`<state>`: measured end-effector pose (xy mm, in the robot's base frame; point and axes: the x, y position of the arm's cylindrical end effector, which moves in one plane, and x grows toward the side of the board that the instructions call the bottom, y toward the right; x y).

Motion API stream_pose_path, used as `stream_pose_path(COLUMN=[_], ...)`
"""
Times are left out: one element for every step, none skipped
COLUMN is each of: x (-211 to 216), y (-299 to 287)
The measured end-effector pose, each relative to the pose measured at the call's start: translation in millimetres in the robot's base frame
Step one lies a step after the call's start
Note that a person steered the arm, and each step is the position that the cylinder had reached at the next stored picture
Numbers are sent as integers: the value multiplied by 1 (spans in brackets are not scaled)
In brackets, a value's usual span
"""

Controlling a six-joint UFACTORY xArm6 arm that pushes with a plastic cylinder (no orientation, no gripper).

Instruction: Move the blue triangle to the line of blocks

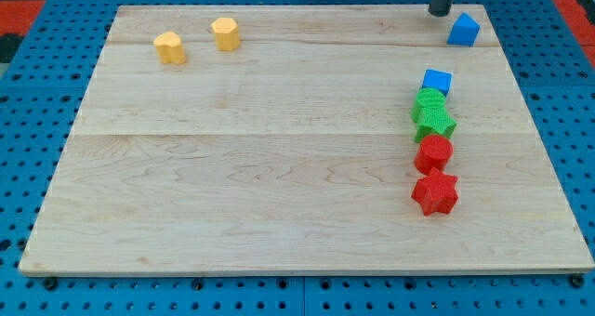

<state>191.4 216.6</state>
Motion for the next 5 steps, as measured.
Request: stream_pose_path(x=[2,28,33,37,38], y=[30,58,31,-4,-4])
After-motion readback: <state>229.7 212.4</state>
